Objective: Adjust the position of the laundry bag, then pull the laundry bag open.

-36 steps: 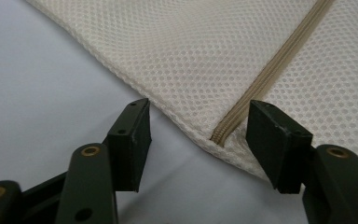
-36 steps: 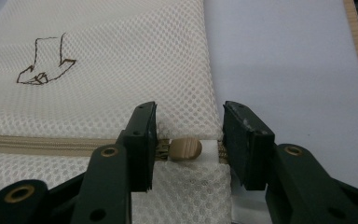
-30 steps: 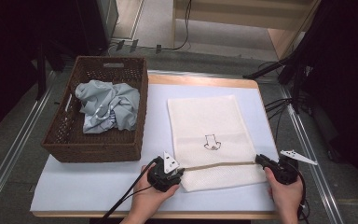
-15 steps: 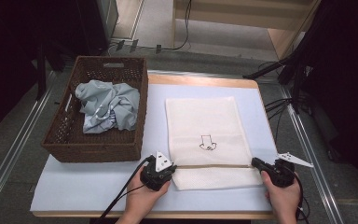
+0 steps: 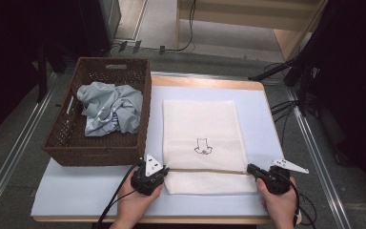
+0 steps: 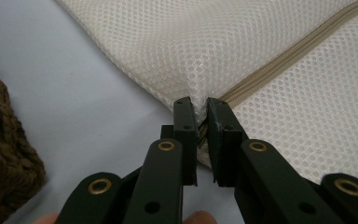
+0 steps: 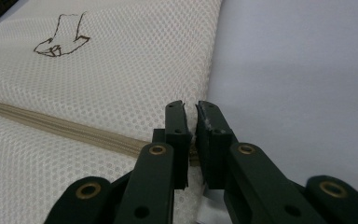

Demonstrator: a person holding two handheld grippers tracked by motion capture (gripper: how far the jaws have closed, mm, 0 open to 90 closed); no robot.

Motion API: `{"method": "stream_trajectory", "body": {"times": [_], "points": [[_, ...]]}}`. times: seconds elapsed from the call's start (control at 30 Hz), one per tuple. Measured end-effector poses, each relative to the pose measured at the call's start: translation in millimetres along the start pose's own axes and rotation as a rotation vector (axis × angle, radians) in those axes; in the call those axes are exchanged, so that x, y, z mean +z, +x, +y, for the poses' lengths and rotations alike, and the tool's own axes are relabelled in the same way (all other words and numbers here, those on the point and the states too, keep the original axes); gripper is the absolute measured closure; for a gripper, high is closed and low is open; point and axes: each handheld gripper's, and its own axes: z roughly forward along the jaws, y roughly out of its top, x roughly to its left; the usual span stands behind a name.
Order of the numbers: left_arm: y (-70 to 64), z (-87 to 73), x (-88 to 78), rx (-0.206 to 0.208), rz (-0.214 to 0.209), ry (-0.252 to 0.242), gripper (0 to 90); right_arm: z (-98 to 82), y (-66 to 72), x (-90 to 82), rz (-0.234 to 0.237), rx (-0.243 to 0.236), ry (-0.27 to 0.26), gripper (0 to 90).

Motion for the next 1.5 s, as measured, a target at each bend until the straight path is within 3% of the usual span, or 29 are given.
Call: {"method": "stream_trajectory", "body": {"times": [0.47, 0.9, 1.0, 1.1, 1.13, 1.17, 1.27, 1.43, 1.5], "points": [[10.5, -7.3, -9.1, -0.037, 0.039, -0.016, 83.9, -2.4, 16.8, 5.5, 0.016, -0.054, 0.005, 84.5], [18.4, -12.7, -15.9, -0.064, 0.043, -0.014, 83.4, -4.0, 28.1, 9.2, 0.032, -0.105, 0.007, 84.3], [18.8, -13.6, -17.9, -0.066, 0.04, -0.045, 80.2, -4.1, 29.0, 9.3, 0.03, -0.107, 0.007, 83.9], [19.7, -13.5, -21.5, -0.078, 0.036, -0.082, 68.2, -3.6, 27.1, 7.3, 0.032, -0.093, -0.01, 77.2], [19.2, -13.2, -24.3, -0.074, 0.034, -0.112, 61.9, -3.3, 25.8, 3.5, 0.044, -0.078, -0.042, 63.6], [19.2, -13.2, -24.3, -0.074, 0.034, -0.112, 59.0, -3.3, 25.8, 3.5, 0.044, -0.078, -0.042, 63.6], [16.8, -12.9, -27.7, -0.058, 0.012, -0.159, 55.3, -4.0, 26.5, -9.8, 0.039, -0.079, -0.118, 49.6], [8.0, -9.5, -28.4, -0.035, -0.017, -0.187, 53.3, -8.0, 22.8, -23.1, 0.046, -0.063, -0.161, 52.5], [5.2, -9.2, -26.4, -0.027, -0.029, -0.179, 53.1, -8.8, 20.5, -26.1, 0.052, -0.053, -0.149, 53.6]]}}
